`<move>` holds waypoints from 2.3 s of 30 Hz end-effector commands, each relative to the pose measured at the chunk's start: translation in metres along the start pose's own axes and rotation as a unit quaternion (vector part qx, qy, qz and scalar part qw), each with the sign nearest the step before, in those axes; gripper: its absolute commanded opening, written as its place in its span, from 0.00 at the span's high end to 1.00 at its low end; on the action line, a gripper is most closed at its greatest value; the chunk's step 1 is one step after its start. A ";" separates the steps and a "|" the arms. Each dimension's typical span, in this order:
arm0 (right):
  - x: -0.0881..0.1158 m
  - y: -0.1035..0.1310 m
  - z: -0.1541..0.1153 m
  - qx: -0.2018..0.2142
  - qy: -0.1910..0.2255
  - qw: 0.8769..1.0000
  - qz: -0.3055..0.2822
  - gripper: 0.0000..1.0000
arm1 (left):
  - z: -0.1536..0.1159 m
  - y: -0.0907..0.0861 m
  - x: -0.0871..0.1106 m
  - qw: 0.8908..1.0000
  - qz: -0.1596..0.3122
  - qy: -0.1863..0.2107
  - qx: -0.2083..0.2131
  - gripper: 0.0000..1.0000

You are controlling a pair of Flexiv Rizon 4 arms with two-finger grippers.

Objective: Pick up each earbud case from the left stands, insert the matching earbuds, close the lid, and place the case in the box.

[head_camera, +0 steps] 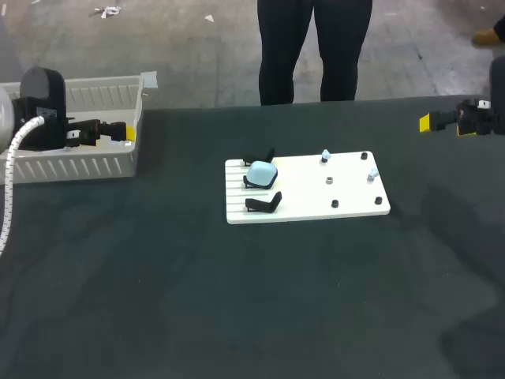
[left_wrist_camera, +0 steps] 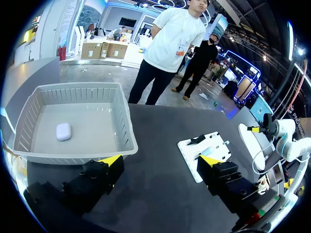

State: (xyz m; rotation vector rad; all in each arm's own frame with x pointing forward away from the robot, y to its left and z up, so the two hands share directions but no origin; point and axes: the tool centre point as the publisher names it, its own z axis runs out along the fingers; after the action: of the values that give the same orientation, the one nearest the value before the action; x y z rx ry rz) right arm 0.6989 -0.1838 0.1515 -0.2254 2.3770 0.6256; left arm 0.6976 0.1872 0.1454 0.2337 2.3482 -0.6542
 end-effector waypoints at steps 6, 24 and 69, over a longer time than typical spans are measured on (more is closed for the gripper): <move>0.000 -0.001 0.000 -0.001 0.000 1.000 0.000 0.00 | 0.001 -0.010 -0.008 0.982 0.154 -0.069 0.086 0.00; 0.000 -0.001 0.000 -0.001 0.000 1.000 0.000 0.00 | 0.007 -0.049 -0.011 0.915 0.325 -0.087 0.222 0.00; 0.000 -0.001 0.000 -0.001 0.000 1.000 0.000 0.00 | 0.097 -0.116 0.041 0.877 0.387 -0.023 0.284 0.00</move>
State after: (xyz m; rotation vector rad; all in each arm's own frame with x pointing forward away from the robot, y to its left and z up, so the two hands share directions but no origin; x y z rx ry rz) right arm 0.6989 -0.1838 0.1514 -0.2253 2.3771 0.6256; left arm 0.6838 0.0400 0.1061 1.3258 1.7209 -0.8890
